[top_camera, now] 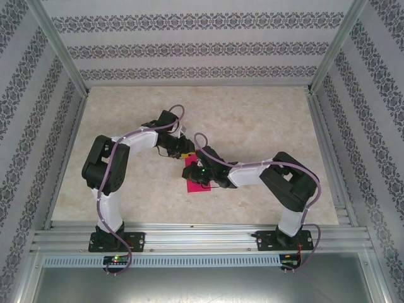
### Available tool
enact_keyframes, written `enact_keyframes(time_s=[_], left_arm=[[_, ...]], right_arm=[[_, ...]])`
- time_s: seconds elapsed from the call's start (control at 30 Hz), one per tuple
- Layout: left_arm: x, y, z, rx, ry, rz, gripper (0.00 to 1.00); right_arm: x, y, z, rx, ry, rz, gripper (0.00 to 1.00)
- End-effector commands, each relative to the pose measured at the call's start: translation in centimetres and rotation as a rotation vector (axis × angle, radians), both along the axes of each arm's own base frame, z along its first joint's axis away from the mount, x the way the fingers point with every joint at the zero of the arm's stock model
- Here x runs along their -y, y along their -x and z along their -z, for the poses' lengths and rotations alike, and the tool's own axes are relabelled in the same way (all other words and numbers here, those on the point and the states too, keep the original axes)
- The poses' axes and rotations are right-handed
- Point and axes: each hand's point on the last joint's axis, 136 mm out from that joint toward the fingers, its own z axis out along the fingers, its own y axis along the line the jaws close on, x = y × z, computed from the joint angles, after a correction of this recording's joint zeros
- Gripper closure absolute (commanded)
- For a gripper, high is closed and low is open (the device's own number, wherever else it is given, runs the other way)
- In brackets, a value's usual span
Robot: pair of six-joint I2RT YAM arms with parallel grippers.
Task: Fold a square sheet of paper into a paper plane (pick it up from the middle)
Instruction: Rotate the paper at the center of the table.
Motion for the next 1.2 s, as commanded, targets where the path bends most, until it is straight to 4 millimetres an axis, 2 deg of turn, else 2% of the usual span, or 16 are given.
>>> enact_keyframes(time_s=[0.0,0.23,0.5,0.57,0.7,0.77,0.83,0.9,0.97,1.0,1.1,1.17], left_arm=[[0.5,0.3,0.4,0.007,0.017,0.032,0.69],[0.3,0.3,2.7,-0.021,-0.017,0.034,0.69],[-0.1,0.3,4.1,-0.039,-0.053,0.049,0.7],[0.0,0.3,4.5,-0.048,-0.051,0.053,0.7],[0.1,0.3,4.7,-0.051,-0.056,0.065,0.71],[0.1,0.3,4.5,-0.046,-0.055,0.078,0.71],[0.2,0.3,4.4,-0.043,-0.054,0.091,0.71],[0.3,0.2,4.1,-0.038,-0.047,0.1,0.71],[0.4,0.2,3.9,-0.036,-0.042,0.105,0.71],[0.4,0.2,3.9,-0.036,-0.045,0.104,0.71],[0.3,0.1,3.9,-0.036,-0.049,0.105,0.71],[0.3,0.2,3.9,-0.037,-0.053,0.105,0.71]], right_arm=[[0.6,0.3,-0.5,0.041,0.011,-0.002,0.9],[0.7,2.3,2.1,-0.029,0.064,-0.031,0.9],[1.4,4.6,4.8,-0.08,0.208,-0.053,0.88],[1.0,4.8,4.6,-0.08,0.197,-0.057,0.87],[0.4,4.0,1.8,-0.016,0.148,-0.04,0.85],[1.5,3.3,0.4,0.024,0.157,-0.001,0.83],[4.0,2.6,-0.2,0.039,0.208,0.06,0.79],[6.9,2.2,0.1,0.031,0.271,0.121,0.75],[9.0,2.0,0.2,0.02,0.287,0.152,0.73],[10.2,1.9,0.5,0.002,0.302,0.172,0.68],[12.0,1.8,0.9,-0.028,0.321,0.184,0.64],[12.3,1.7,1.2,-0.043,0.318,0.178,0.63]])
